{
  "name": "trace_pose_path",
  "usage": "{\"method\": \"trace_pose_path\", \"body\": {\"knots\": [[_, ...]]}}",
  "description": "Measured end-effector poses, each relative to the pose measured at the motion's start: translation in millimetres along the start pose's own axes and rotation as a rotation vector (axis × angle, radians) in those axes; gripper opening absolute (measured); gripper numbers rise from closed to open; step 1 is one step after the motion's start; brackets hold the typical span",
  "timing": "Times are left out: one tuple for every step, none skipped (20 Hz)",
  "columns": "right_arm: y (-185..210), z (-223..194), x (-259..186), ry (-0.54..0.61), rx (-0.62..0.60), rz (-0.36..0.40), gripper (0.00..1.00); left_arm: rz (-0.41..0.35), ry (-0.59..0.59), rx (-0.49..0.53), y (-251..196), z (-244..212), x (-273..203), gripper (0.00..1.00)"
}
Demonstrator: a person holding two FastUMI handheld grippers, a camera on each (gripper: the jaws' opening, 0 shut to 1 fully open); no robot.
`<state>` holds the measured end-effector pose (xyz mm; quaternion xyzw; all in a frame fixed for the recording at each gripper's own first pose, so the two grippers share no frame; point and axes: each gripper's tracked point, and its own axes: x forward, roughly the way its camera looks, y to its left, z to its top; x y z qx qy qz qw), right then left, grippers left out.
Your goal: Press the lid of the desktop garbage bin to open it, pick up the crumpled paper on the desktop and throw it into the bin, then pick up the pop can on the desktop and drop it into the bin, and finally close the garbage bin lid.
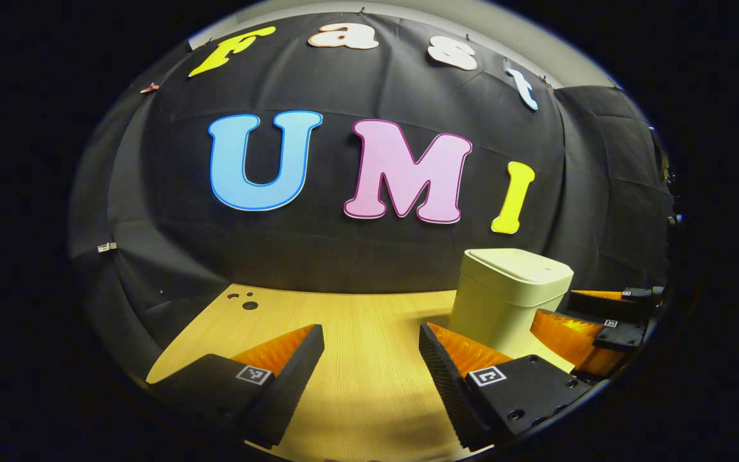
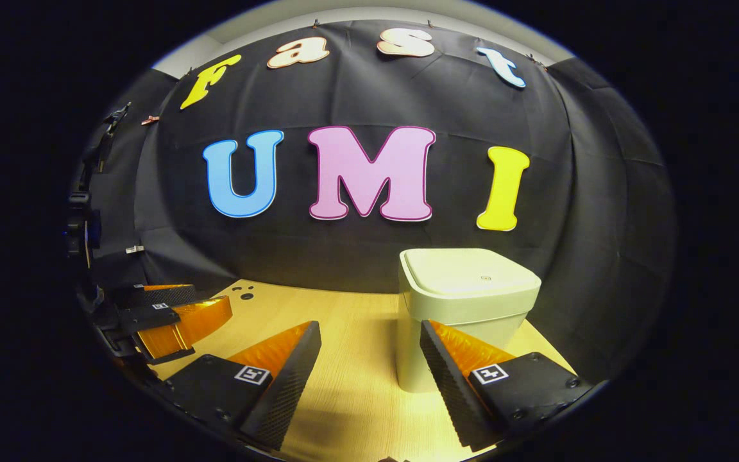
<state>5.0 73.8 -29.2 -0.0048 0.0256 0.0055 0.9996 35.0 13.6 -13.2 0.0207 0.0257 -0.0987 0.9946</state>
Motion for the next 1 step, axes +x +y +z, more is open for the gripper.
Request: {"method": "trace_pose_path", "body": {"knots": [[-0.9,-3.5,0.0,0.008,0.01,-0.008,0.98,0.002,0.003,0.005,0.6,-1.1,0.2,0.96]]}}
